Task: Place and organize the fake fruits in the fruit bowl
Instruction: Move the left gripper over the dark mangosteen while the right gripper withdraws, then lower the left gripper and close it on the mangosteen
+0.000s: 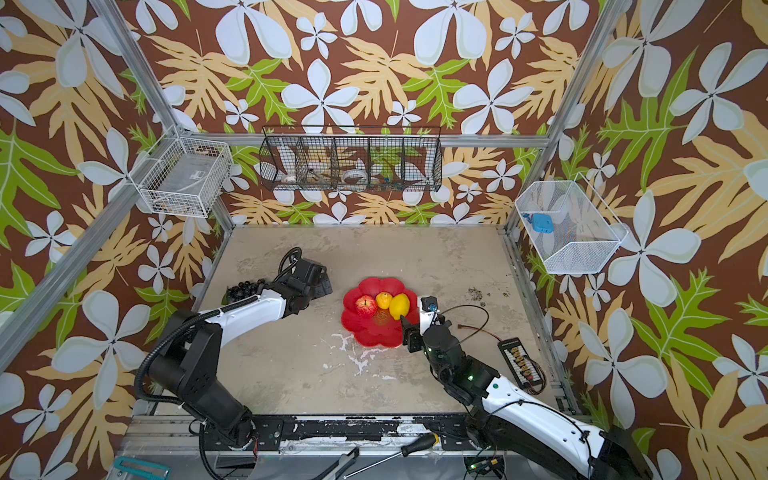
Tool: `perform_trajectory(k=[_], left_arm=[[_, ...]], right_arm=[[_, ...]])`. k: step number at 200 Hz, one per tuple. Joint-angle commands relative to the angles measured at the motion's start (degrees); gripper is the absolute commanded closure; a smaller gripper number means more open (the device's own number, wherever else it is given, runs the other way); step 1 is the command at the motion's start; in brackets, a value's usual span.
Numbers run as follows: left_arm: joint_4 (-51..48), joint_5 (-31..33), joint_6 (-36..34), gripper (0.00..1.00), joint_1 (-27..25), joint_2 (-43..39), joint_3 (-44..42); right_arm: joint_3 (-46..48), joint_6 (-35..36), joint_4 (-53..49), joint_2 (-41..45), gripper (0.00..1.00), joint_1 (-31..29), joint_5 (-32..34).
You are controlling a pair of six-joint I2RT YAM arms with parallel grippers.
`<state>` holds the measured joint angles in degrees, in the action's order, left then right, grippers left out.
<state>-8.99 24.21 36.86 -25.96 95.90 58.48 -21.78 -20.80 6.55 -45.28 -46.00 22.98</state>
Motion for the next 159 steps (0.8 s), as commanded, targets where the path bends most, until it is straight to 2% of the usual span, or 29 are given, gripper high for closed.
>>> perform_trajectory(k=[1,87,159], left_arm=[[-3.4,2.6,1.5,0.00,0.9,2.5,1.8],[-6.3,7.3,1.8,0.00,2.6,11.0,6.8],[-4.6,8.9,1.7,0.00,3.5,7.6,1.8]], right_arm=[[0.6,-0.9,3.4,-0.1,0.28,0.0,1.8],[1.3,-1.3,3.8,0.0,0.28,0.0,1.4],[0.8,-1.5,4.0,-2.5,0.28,0.0,1.4]])
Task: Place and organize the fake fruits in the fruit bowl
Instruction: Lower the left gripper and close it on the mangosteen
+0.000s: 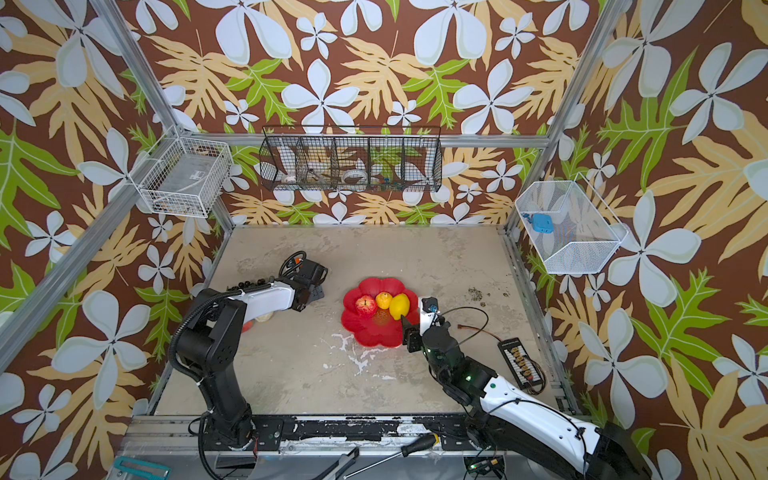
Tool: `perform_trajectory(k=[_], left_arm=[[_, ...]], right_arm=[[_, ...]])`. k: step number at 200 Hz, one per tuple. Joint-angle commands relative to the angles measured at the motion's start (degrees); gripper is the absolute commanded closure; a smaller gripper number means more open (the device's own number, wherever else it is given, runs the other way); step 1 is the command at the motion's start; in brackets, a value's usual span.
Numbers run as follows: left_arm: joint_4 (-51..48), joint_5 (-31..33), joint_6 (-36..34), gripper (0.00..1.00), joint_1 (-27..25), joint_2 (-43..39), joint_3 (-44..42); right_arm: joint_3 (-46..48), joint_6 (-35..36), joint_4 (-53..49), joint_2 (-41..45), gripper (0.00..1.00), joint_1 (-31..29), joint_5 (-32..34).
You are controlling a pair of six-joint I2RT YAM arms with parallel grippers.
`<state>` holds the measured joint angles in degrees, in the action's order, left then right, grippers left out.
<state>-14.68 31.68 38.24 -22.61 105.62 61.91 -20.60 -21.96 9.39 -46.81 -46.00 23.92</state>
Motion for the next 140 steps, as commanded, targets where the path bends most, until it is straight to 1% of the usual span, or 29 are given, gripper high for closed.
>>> perform_trajectory(k=[1,19,47,71,90,103,115,140], left_arm=[[1.2,1.5,0.3,0.00,0.2,-2.3,-1.7],[1.6,1.9,0.5,0.01,0.2,-4.2,-3.5],[3.3,2.4,0.5,0.05,0.3,-7.0,-5.7],[3.6,1.7,0.1,0.10,0.5,-6.0,-5.1],[4.3,-0.8,-0.5,0.13,0.5,-4.6,-3.5],[4.3,-2.5,-0.5,0.12,0.5,-3.8,-2.5],[4.3,-3.5,-0.3,0.08,0.5,-3.3,-1.9],[4.1,-3.6,-0.5,0.04,0.5,-1.8,-0.7]], right_arm=[[-0.4,-0.4,1.2,-1.0,0.28,0.0,0.4],[-0.5,-0.4,1.4,-1.7,0.29,0.0,0.2],[-0.8,-0.5,1.5,-2.9,0.28,0.0,0.2],[-0.9,-0.5,1.5,-3.6,0.29,0.0,0.5],[-0.9,-0.6,1.6,-3.9,0.29,0.0,0.5],[-0.9,-0.6,1.8,-4.1,0.28,0.0,0.6],[-0.9,-0.6,1.8,-4.3,0.29,0.0,0.6],[-1.1,-0.6,1.9,-4.9,0.29,0.0,0.4]])
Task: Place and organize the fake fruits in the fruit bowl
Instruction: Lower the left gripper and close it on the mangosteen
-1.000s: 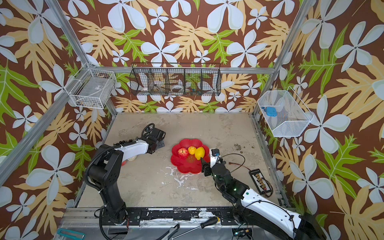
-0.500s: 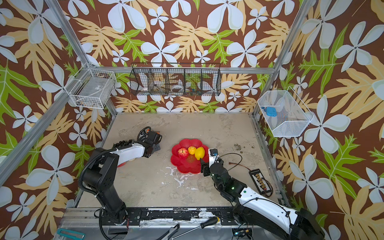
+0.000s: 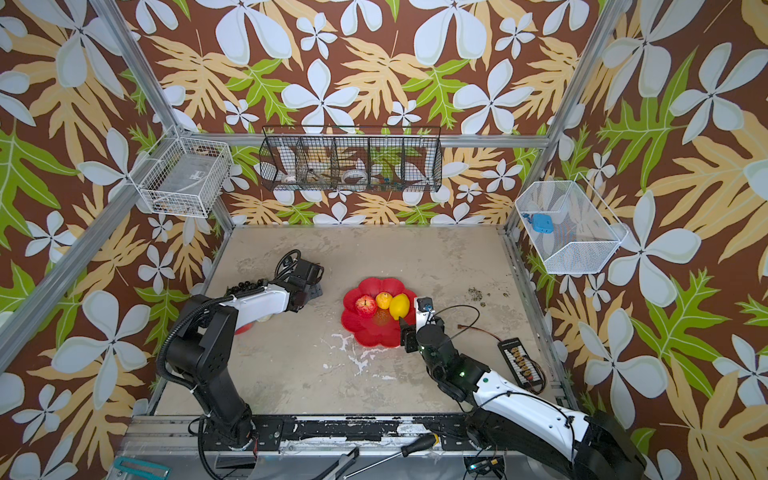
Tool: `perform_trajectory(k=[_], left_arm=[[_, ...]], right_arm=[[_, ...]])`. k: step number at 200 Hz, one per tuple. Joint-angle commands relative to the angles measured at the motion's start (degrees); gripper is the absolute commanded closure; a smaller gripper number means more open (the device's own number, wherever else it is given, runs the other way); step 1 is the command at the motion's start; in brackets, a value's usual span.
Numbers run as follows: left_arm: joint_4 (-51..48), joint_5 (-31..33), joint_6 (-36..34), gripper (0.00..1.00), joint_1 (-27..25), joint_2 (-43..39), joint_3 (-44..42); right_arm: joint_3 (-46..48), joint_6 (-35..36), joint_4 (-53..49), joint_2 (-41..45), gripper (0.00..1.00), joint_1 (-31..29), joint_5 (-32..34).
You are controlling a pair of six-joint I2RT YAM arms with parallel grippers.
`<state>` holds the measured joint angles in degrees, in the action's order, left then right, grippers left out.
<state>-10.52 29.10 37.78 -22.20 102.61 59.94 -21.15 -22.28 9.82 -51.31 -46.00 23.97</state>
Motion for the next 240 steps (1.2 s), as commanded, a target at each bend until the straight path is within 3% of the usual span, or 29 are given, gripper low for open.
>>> perform_trajectory(k=[1,64,94,164,240], left_arm=[[-0.1,-1.1,-0.1,0.04,0.0,1.4,1.3],[-1.2,1.9,-1.1,0.13,0.6,5.2,4.4],[-1.8,2.1,-2.1,0.24,1.5,6.1,5.0],[-1.4,3.0,-2.4,0.24,1.7,3.9,2.3],[2.4,-0.8,-2.9,0.44,1.7,0.3,-1.3]], right_arm=[[-0.5,-0.3,1.4,-0.4,0.29,0.0,0.4],[-0.5,-0.1,1.6,-0.6,0.29,0.0,0.5],[-0.6,-0.2,1.8,-1.0,0.29,0.0,0.3],[-0.9,-0.2,1.8,-1.9,0.29,0.0,0.5],[-0.9,-0.2,1.7,-2.0,0.29,0.0,0.7]])
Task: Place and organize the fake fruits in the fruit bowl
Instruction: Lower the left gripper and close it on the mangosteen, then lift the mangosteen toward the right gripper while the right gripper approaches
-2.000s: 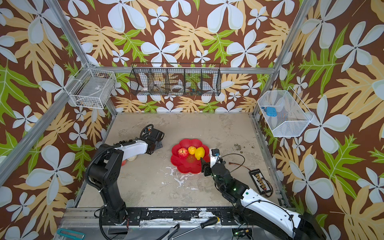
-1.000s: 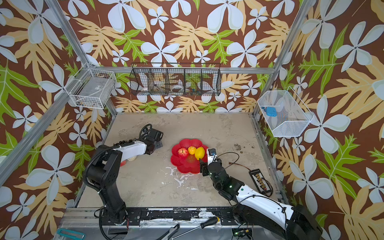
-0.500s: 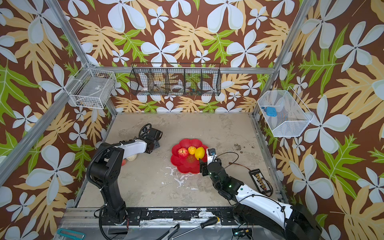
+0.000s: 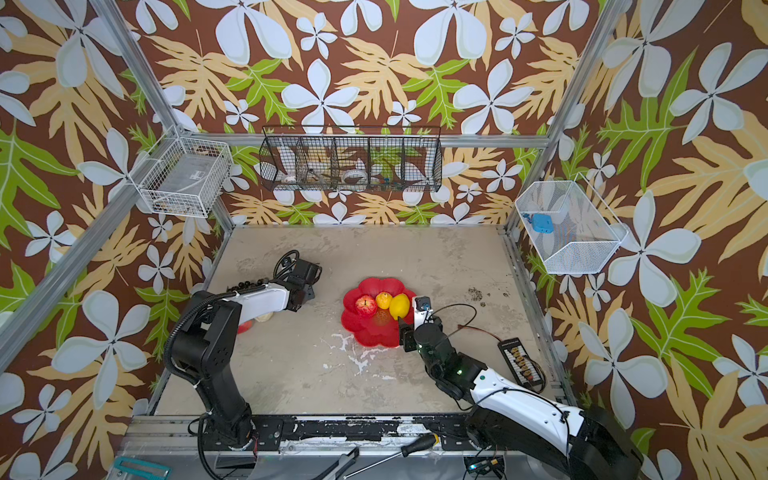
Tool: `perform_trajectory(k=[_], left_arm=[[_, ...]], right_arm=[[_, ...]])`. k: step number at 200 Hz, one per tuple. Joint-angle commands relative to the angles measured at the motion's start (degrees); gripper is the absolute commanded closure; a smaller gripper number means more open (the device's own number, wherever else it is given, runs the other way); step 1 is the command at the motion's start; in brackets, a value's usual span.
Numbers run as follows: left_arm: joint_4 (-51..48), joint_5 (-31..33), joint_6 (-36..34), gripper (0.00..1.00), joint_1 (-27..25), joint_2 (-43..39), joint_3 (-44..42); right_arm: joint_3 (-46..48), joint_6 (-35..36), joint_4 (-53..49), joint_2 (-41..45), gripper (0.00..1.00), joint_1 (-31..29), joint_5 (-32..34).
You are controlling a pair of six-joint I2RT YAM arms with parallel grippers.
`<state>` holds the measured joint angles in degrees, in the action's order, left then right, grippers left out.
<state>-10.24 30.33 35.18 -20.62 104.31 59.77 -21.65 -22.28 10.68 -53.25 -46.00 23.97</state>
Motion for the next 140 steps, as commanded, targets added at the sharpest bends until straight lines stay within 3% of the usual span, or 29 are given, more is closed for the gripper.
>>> perform_trajectory(k=[1,43,88,105,140], left_arm=[[2.2,-2.2,-0.2,0.44,0.1,-1.5,-1.3],[5.8,-4.5,-0.1,0.47,-0.9,-7.4,-6.1],[12.2,-4.9,-2.3,0.47,-9.3,-23.8,-14.9],[17.5,-8.4,-5.7,0.47,-12.6,-29.9,-18.9],[32.4,-24.4,-13.8,0.49,-18.1,-38.3,-26.9]], right_arm=[[-0.4,-0.2,0.8,-0.1,0.29,0.0,0.7],[-1.0,-0.5,-0.4,0.2,0.29,0.0,1.1],[-11.0,-3.9,-14.9,-0.1,0.29,1.5,-2.3],[-14.5,-4.1,-18.6,0.5,0.29,2.3,-6.6],[-19.9,-2.6,-20.8,0.9,0.31,3.1,-15.8]])
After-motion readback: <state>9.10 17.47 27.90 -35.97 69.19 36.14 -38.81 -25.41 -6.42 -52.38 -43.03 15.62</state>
